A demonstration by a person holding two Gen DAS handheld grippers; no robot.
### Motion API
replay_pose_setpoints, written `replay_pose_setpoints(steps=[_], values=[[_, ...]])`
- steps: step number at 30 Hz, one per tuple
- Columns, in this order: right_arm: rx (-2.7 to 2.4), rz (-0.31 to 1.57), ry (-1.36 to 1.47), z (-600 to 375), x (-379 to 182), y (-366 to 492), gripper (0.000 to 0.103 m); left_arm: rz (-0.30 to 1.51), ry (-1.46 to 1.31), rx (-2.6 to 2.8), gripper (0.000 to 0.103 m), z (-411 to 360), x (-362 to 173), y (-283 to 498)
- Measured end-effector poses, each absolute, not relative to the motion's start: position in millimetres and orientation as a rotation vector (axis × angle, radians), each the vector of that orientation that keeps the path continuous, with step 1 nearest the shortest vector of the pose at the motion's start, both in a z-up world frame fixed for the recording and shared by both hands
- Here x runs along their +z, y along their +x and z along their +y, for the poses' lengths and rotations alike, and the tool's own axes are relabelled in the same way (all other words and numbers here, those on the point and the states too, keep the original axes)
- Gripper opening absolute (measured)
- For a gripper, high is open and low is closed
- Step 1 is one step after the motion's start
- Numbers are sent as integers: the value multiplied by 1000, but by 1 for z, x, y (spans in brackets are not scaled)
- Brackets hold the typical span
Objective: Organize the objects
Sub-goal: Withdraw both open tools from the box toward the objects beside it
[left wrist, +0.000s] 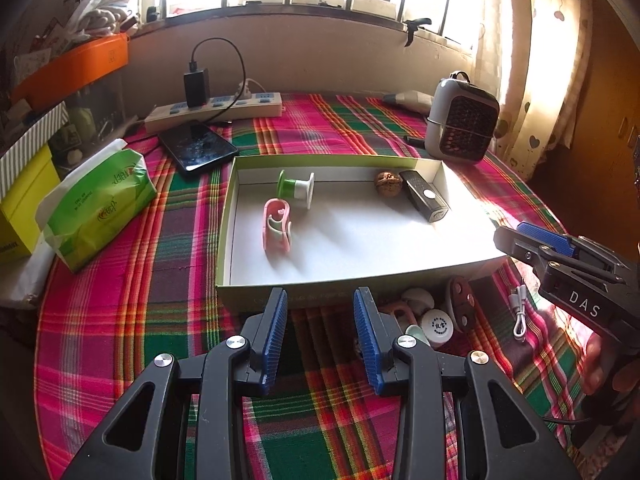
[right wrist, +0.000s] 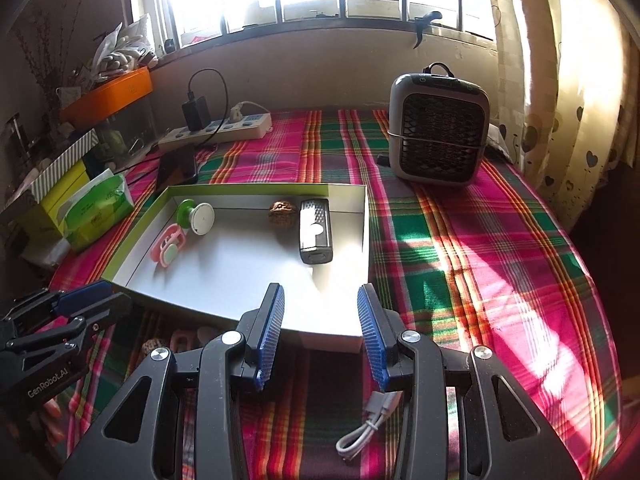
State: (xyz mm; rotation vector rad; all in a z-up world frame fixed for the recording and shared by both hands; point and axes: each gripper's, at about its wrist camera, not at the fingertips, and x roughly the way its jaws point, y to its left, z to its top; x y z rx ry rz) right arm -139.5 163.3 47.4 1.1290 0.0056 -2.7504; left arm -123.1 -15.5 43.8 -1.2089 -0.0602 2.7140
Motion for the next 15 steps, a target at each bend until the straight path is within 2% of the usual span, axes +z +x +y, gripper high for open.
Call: replay_pose_setpoints(steps=[13,15], values=[[-2785,-2,1162,183,34,-114,40,-102,-1201,2662,33,-18,35,-110],[-2793,-7,1155,186,33,-109,48,-105,-1201,2655,33,-18,33,-110]])
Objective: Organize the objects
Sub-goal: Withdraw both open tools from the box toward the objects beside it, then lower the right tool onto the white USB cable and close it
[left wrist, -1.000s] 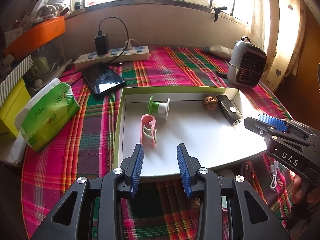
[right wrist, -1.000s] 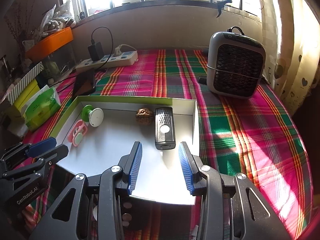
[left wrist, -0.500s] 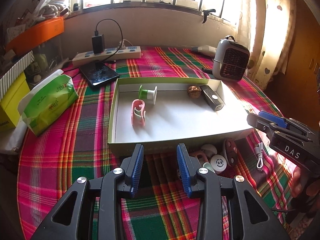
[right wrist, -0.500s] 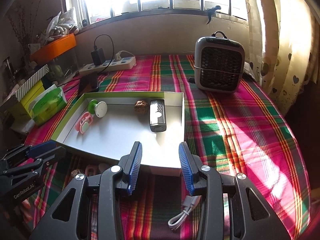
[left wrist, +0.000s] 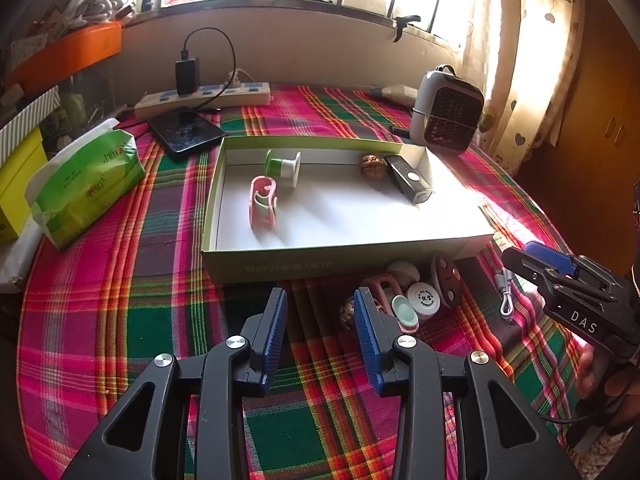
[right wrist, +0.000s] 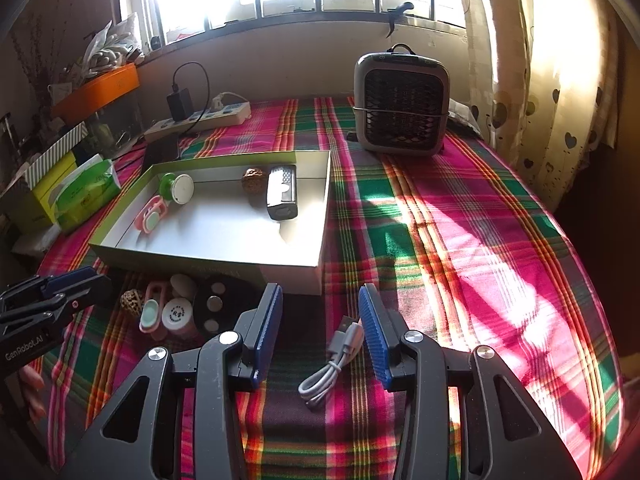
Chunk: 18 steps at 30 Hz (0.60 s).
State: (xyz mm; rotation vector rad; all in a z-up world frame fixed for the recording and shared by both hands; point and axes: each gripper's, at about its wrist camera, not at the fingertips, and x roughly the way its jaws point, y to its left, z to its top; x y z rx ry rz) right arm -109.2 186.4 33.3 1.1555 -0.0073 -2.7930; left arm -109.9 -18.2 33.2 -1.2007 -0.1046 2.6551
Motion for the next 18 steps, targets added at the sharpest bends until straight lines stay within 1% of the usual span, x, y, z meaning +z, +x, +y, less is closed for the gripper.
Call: replay_pose_setpoints(steps=[2,13,18], values=[[-2798,-20,1157,190,31,-105,51,-113,-1203,2651,33,-18,31,-109],[-2801,-50,1239,199,14,-97,51,-131,-1218,2620,33,-17,24,-110],[-2783,-22,1267,193,8,-100,51,-143,-1216,2614,33,-19,23,-110]])
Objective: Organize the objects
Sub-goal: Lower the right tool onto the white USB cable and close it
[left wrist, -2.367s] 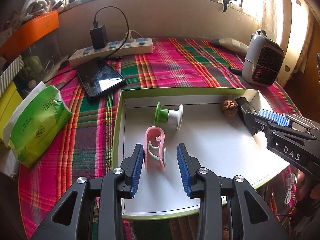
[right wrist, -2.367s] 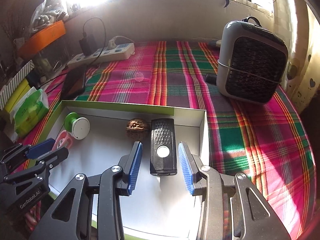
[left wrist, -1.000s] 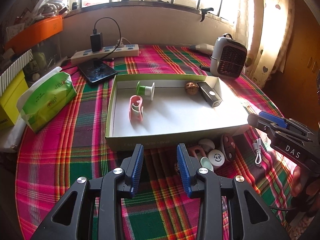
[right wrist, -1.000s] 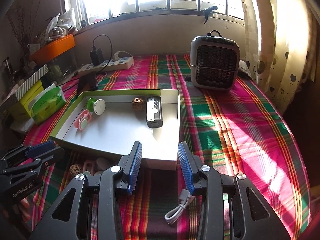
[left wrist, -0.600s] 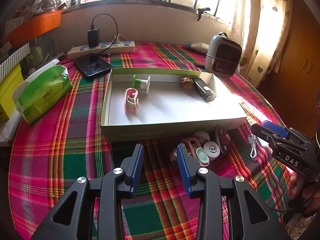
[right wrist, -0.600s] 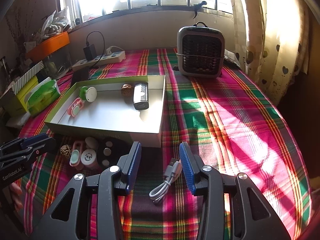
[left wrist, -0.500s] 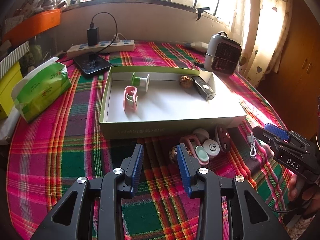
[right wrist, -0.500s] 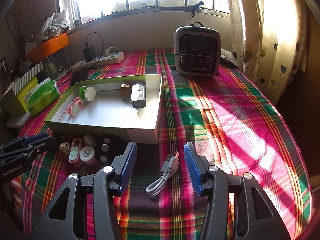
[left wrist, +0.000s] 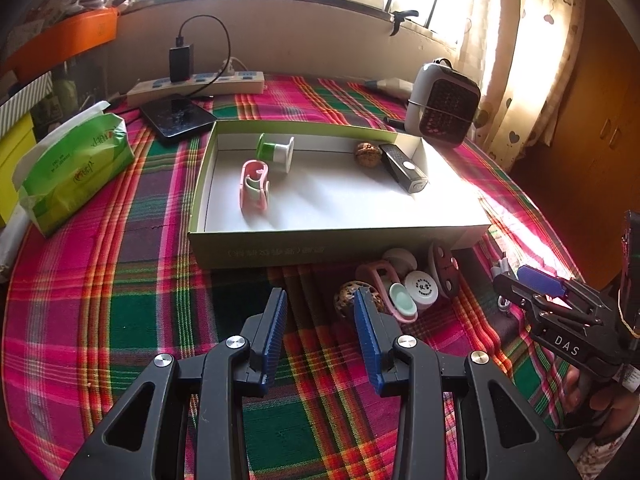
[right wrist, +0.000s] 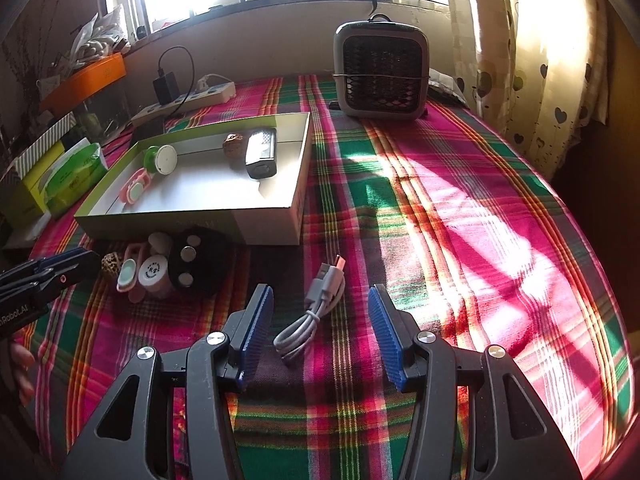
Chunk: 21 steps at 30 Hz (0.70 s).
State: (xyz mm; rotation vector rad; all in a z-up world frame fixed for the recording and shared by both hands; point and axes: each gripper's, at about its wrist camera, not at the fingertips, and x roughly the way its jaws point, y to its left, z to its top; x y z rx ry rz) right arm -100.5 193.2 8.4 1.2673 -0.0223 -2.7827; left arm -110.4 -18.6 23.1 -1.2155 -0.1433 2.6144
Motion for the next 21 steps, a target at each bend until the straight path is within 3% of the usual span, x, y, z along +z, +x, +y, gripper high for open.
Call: replay_pose_setpoints(steps=[14,21], values=[[-2758,-3,1316,193,3,-107,50,-145,-1197,2559,35,-10,24,-110],[-2772,2,1317,198,4,-107,35,-125,-1216,2555,36,-4,22,-114]])
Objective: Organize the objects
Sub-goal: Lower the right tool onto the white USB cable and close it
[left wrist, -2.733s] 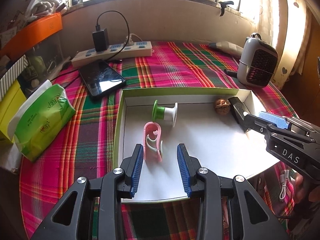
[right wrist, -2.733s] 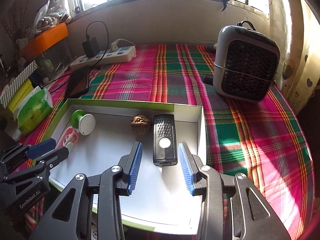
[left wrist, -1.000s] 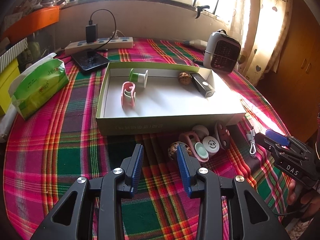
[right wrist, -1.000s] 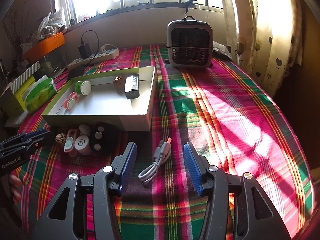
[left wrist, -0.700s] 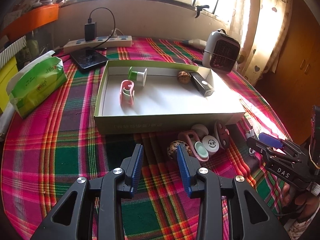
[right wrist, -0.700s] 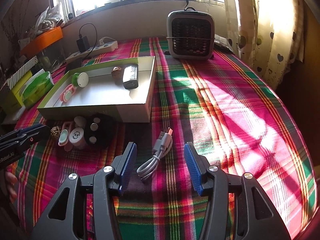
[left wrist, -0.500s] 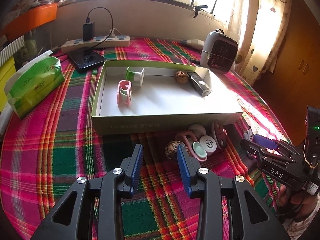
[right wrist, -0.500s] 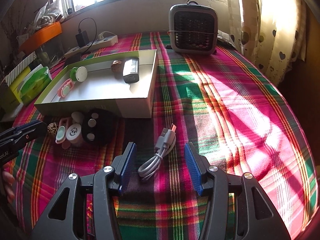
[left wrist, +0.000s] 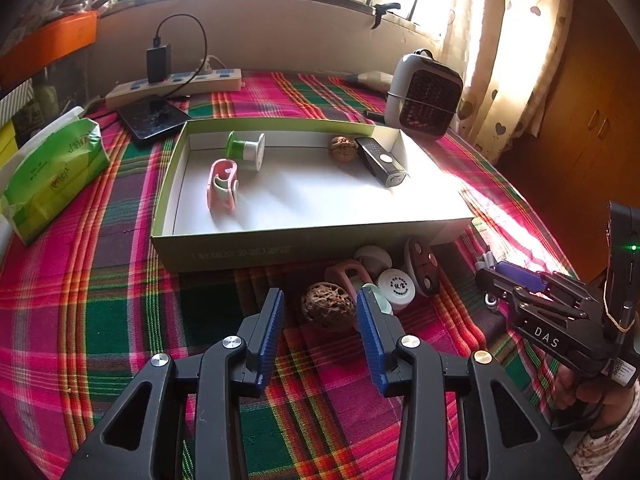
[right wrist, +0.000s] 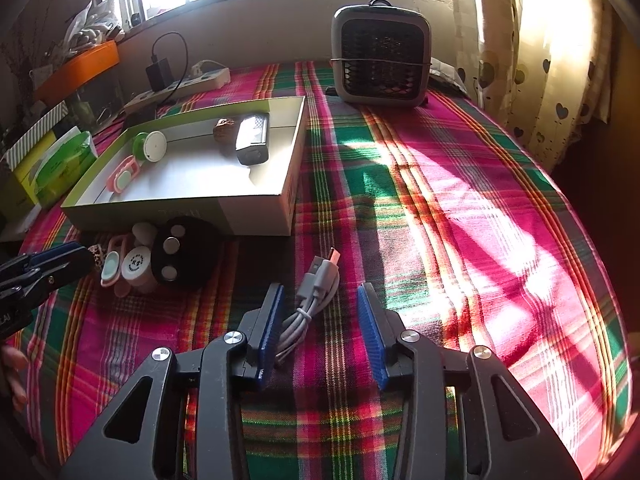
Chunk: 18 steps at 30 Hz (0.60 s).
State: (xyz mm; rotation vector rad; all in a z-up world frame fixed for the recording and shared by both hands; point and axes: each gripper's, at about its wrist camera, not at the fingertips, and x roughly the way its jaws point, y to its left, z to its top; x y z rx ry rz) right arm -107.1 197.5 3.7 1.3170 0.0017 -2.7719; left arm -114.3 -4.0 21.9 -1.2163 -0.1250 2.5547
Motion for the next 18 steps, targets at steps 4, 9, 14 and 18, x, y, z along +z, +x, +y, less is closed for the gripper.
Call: replay_pose_setpoints(steps=[4,9,14,18], values=[[-2774,-11,1315,200,4,-107,27,-134,-1231,2554,36,-6,19,-116],[-2762,8,1306,196,4,-107,19,-146,-1230,2567,37,-9,20,-117],[-2745,13,1296,194,4,-105,19,-163,-1236,2583,37,-16,19,-115],[-2733,0,1286,192,4,-103,19,-120,-1233,2604,38,-14,20,-113]])
